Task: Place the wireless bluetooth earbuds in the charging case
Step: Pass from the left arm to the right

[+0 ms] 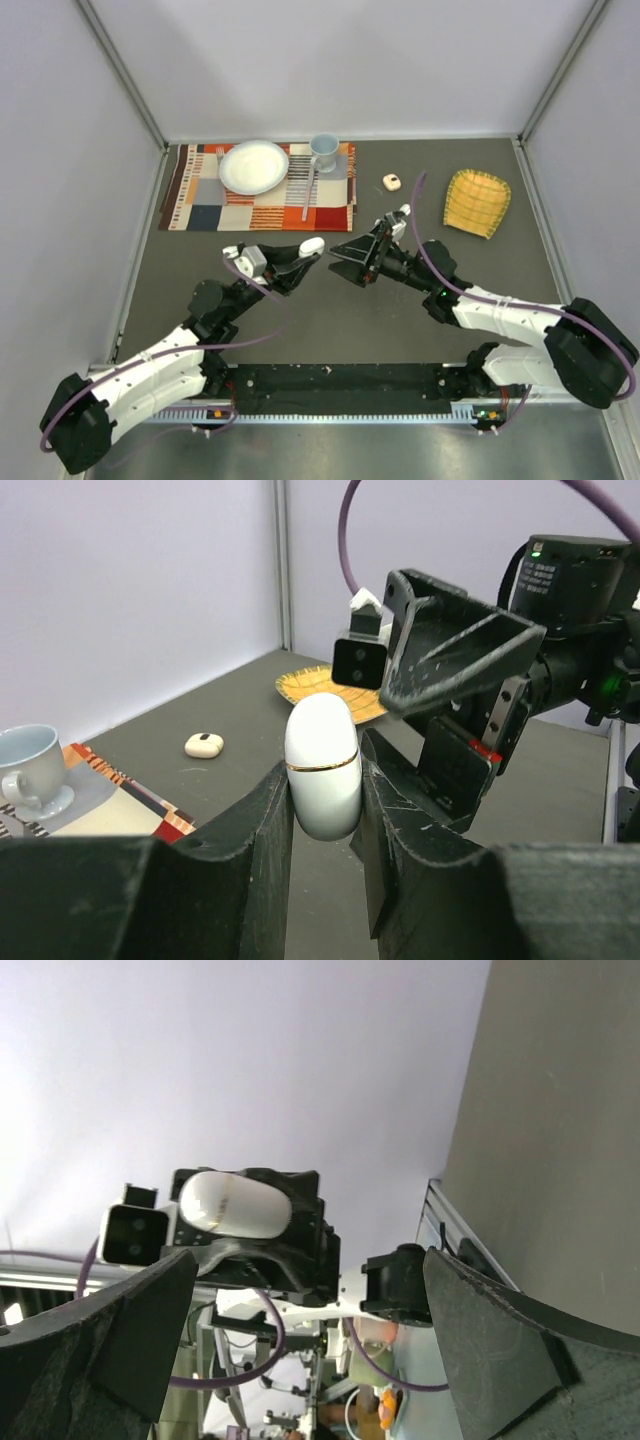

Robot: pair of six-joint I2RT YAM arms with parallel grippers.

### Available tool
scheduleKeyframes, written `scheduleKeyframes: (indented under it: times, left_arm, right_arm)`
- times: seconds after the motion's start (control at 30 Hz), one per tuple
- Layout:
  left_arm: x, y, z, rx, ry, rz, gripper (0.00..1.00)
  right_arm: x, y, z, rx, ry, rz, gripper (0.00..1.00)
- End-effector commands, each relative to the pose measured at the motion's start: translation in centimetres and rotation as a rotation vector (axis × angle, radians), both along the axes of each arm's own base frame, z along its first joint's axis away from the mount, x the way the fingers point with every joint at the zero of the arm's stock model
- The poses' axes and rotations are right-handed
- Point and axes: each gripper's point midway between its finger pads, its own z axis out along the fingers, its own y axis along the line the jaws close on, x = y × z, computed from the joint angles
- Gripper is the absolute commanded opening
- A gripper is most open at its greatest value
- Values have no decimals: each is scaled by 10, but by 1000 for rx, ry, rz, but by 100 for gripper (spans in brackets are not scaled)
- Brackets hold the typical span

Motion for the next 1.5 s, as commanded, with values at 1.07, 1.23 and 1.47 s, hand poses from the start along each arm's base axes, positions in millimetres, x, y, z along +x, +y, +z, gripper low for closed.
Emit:
scheduleKeyframes:
  times: [1.07,1.23,1.47]
  left_arm:
    - [-6,-8,1,8,-3,-55,0]
    - [-9,-15,-3,44,4,-93,0]
    - [-10,-18,-6,60,12,-114,0]
  right_arm:
    - [-11,21,56,239,22,50,63]
    - [-10,21,56,243,19,45,54]
    - [-11,19,60,262,8,50,31]
